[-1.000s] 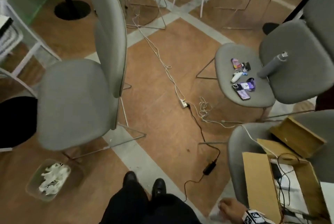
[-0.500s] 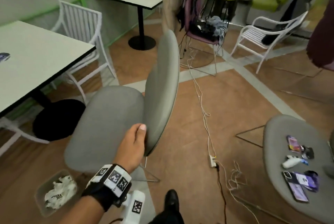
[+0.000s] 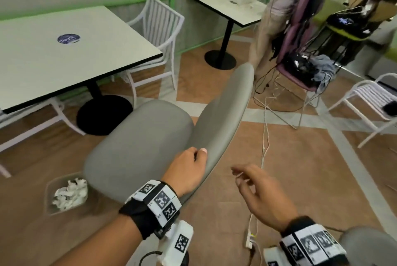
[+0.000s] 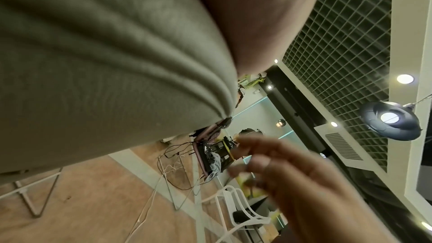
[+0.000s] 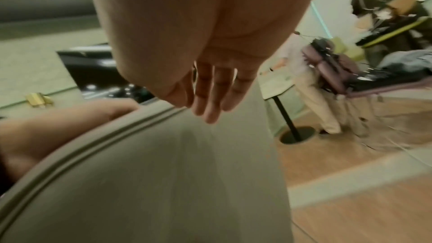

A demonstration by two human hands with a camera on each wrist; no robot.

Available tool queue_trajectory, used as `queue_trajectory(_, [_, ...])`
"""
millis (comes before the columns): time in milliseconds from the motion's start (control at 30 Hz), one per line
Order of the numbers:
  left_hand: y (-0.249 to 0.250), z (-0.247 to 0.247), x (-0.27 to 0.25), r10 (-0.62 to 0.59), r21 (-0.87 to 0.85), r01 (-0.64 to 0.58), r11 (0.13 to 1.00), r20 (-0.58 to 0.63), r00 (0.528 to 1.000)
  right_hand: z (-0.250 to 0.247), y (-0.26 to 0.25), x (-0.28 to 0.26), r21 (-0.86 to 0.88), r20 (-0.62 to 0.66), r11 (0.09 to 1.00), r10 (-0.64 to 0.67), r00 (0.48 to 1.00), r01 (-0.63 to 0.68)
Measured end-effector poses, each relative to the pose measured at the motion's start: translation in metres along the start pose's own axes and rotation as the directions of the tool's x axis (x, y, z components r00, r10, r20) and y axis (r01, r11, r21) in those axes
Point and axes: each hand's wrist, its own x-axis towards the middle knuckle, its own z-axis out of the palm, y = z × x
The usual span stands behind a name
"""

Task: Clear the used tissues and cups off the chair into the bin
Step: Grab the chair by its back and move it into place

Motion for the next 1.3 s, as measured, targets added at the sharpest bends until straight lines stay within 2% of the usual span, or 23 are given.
queue_trajectory(67, [0.003, 0.001, -0.003, -0.018, 0.006, 0.018, 1.0, -0.025, 1.0, -0.025, 0.003, 0.03, -0.07, -0.108, 0.986, -0.156, 0.982, 0.149])
queue_trajectory(167, [0.007, 0.0, -0.006, -0.063, 0.026, 0.064, 0.998, -0.029, 0.998, -0.051, 0.01, 0.07, -0.16, -0.158, 0.947, -0.304, 0.94, 0.279])
queue_trajectory(333, [0.022, 0.005, -0.007, -0.176, 0.058, 0.179, 0.982, -0.05, 0.983, -0.075, 0.034, 0.128, -0.257, 0.048, 0.854, -0.457, 0.888, 0.453])
queue_trajectory(467, [0.038, 0.012, -0.006, -0.27, 0.141, 0.29, 0.946, -0.146, 0.952, -0.084, 0.049, 0.178, -0.249, 0.229, 0.759, -0.557, 0.799, 0.601])
queue_trajectory(533, [0.047, 0.016, -0.006, -0.336, 0.145, 0.367, 0.919, -0.204, 0.92, -0.085, 0.052, 0.203, -0.231, 0.28, 0.715, -0.601, 0.749, 0.66])
queue_trajectory(600, [0.056, 0.022, -0.006, -0.38, 0.139, 0.423, 0.896, -0.254, 0.889, -0.085, 0.055, 0.221, -0.241, 0.334, 0.685, -0.607, 0.721, 0.688])
queue_trajectory(700, [0.07, 0.03, -0.005, -0.451, 0.114, 0.511, 0.852, -0.338, 0.826, -0.082, 0.059, 0.24, -0.291, 0.399, 0.665, -0.569, 0.719, 0.688])
queue_trajectory(800, [0.079, 0.038, -0.007, -0.468, 0.194, 0.599, 0.777, -0.458, 0.756, -0.08, 0.061, 0.253, -0.369, 0.43, 0.642, -0.523, 0.736, 0.672])
queue_trajectory(900, [0.075, 0.05, -0.004, -0.428, 0.263, 0.668, 0.696, -0.594, 0.681, -0.083, 0.061, 0.26, -0.465, 0.46, 0.6, -0.464, 0.757, 0.651])
queue_trajectory(1000, [0.075, 0.057, -0.002, -0.371, 0.267, 0.691, 0.672, -0.686, 0.626, -0.082, 0.059, 0.263, -0.522, 0.457, 0.594, -0.411, 0.789, 0.612])
queue_trajectory(1133, [0.067, 0.052, -0.001, -0.26, 0.331, 0.677, 0.657, -0.744, 0.616, -0.075, 0.056, 0.259, -0.536, 0.427, 0.613, -0.397, 0.813, 0.581])
queue_trajectory(1300, [0.059, 0.04, -0.002, -0.222, 0.353, 0.655, 0.668, -0.745, 0.629, -0.071, 0.048, 0.252, -0.548, 0.416, 0.629, -0.367, 0.832, 0.551])
